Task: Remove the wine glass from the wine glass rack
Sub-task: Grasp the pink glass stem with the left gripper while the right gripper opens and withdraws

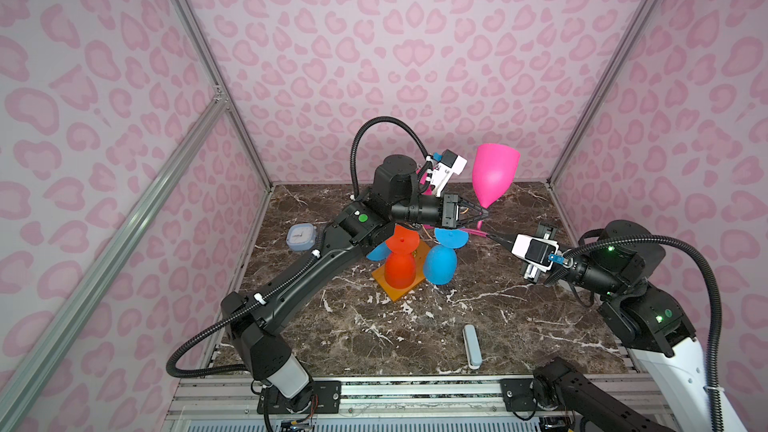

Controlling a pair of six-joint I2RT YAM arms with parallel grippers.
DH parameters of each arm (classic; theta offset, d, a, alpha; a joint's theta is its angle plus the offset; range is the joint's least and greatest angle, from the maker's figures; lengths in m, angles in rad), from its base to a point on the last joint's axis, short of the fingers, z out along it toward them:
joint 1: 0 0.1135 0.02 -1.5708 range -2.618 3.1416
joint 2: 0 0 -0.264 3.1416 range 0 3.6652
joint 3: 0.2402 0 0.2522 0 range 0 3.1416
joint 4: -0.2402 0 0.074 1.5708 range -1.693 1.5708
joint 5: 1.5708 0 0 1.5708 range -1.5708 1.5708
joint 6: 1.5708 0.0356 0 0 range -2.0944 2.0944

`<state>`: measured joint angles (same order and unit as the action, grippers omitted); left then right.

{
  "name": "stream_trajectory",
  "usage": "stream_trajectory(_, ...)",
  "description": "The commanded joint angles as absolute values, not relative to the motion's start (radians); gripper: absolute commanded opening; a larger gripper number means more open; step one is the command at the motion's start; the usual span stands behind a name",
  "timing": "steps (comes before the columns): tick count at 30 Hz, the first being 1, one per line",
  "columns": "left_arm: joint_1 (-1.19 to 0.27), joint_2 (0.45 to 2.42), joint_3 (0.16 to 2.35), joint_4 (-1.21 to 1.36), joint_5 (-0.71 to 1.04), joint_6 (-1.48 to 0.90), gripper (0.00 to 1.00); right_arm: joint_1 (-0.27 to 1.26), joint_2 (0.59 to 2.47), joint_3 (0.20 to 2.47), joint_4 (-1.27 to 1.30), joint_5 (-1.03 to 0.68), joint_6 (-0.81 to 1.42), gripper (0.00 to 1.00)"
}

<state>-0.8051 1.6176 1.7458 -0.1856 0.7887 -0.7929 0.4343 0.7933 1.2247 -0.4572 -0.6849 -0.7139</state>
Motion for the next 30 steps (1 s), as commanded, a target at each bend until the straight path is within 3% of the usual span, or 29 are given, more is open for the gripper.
stream_trajectory(1,-0.804,1.625,1.753,-0.126,0.799,-0.812,0.04,0.440,0.783,1.218,-0.420,-0.670,-0.702,0.06)
stream_trajectory(3,-0.804,1.624,1.759,-0.124,0.795,-0.811,0.04,0.440,0.764,1.193,-0.360,-0.653,-0.653,0.46)
stream_trajectory(7,-0.804,1.606,1.761,-0.136,0.750,-0.769,0.04,0.441,0.721,1.139,-0.238,-0.639,-0.538,0.95)
stream_trajectory(8,-0.804,1.600,1.763,-0.142,0.737,-0.755,0.03,0.440,0.707,1.125,-0.210,-0.639,-0.521,1.00)
stream_trajectory(16,-0.777,1.523,1.785,-0.222,0.563,-0.555,0.03,0.440,0.683,1.108,-0.014,-0.372,-0.222,1.00)
stream_trajectory(24,-0.776,1.383,1.734,-0.288,0.241,-0.161,0.03,0.438,0.859,1.355,-0.208,-0.160,0.119,0.92)
stream_trajectory(27,-0.777,1.351,1.708,-0.300,0.131,-0.007,0.04,0.415,0.926,1.440,-0.298,-0.173,0.225,0.89)
stream_trajectory(30,-0.780,1.333,1.688,-0.305,0.040,0.138,0.03,0.357,0.986,1.513,-0.347,-0.294,0.335,0.85)
